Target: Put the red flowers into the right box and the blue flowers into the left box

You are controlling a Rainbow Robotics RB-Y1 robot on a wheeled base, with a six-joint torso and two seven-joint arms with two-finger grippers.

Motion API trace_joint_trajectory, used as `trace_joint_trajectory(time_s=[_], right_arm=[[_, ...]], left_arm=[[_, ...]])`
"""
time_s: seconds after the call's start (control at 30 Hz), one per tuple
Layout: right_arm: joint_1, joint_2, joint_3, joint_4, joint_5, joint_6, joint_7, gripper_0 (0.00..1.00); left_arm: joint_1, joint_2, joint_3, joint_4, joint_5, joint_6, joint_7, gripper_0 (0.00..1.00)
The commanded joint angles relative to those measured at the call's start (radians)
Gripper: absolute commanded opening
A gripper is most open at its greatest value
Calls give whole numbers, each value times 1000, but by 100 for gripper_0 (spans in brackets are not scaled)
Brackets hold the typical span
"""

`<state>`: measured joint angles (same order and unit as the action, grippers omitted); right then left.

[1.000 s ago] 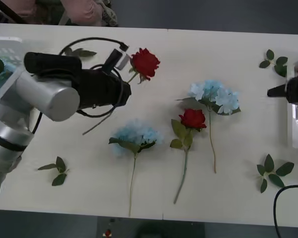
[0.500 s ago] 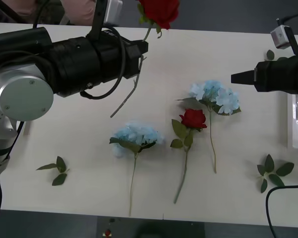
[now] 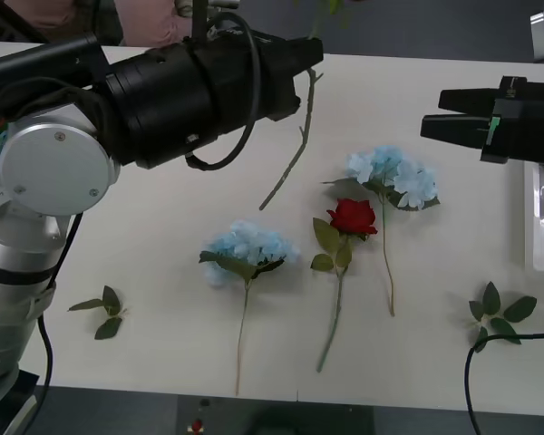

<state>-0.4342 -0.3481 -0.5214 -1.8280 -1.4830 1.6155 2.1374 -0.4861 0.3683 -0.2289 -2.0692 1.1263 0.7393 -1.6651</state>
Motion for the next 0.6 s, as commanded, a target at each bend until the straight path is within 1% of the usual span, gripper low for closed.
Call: trace_joint_trajectory(time_s=[0.03, 0.1, 0.2, 0.23, 0.5, 0.53, 0.57, 0.6], right_arm=[[-12, 6, 26, 41, -97, -5, 90, 100], [-12, 6, 41, 58, -128, -5, 116, 100], [-12, 6, 67, 62, -134, -5, 114, 100], [-12, 8, 78, 62, -134, -9, 108, 100], [-12, 9, 155, 75, -126, -65, 85, 100], [-12, 8, 158, 75, -126, -65, 81, 88], [-12, 8, 159, 75, -126, -65, 78, 69], [-12, 8, 159, 75, -126, -63, 76, 62]], left_arm=[[-29, -28, -58, 4, 23, -107, 47, 0], [-29, -31, -106, 41, 46, -216, 51, 0], [-31, -34, -167, 84, 58, -328, 47, 0], [-31, -34, -179, 92, 55, -345, 44, 0], [-31, -34, -182, 101, 69, -347, 41, 0], [-31, -34, -182, 101, 73, -347, 41, 0], [-31, -34, -184, 101, 78, -347, 41, 0], [-31, -34, -182, 101, 79, -347, 41, 0]])
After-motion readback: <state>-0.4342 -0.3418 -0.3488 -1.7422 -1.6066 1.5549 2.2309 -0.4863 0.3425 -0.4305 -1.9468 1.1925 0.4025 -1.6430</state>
